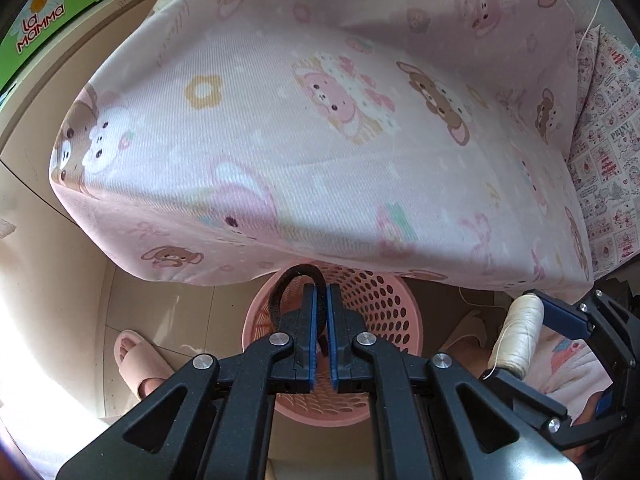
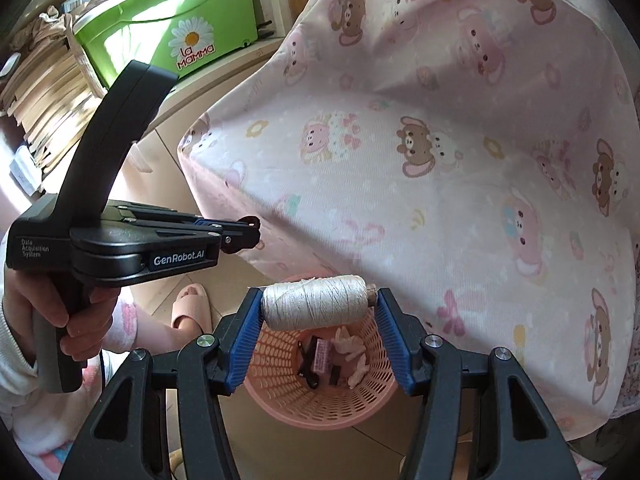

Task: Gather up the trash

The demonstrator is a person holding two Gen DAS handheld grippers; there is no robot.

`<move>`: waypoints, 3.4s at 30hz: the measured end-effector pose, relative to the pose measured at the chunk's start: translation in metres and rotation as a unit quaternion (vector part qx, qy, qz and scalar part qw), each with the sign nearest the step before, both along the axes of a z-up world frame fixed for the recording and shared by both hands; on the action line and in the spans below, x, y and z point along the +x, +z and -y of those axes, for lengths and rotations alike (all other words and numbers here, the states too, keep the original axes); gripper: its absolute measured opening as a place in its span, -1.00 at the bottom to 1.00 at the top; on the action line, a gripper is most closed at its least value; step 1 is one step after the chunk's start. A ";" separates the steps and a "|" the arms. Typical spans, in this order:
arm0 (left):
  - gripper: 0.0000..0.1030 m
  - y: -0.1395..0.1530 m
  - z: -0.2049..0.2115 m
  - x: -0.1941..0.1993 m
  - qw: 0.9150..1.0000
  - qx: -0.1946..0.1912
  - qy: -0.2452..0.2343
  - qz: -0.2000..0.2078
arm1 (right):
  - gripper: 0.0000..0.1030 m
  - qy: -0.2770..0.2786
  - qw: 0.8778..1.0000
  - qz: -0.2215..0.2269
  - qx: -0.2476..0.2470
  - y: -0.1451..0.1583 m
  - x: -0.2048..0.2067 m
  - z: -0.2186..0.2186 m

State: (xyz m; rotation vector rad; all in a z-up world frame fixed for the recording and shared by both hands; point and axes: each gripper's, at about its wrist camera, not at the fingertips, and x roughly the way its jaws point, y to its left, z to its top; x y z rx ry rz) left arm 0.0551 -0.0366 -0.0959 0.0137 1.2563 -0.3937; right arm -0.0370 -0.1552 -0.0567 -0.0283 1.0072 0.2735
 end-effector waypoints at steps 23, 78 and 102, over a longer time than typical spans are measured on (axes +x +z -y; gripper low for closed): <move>-0.89 -0.086 -0.002 0.008 0.994 0.043 0.020 -0.098 | 0.14 0.014 0.983 -0.140 -0.119 -0.138 0.019 -0.024; 0.48 0.075 -0.016 -0.022 0.976 0.048 0.050 0.204 | 0.51 -0.161 0.985 0.062 0.004 0.020 -0.005 0.038; 0.96 0.102 -0.001 -0.041 0.956 0.045 0.045 0.286 | 0.65 -0.213 0.968 0.131 -0.029 0.047 -0.007 0.064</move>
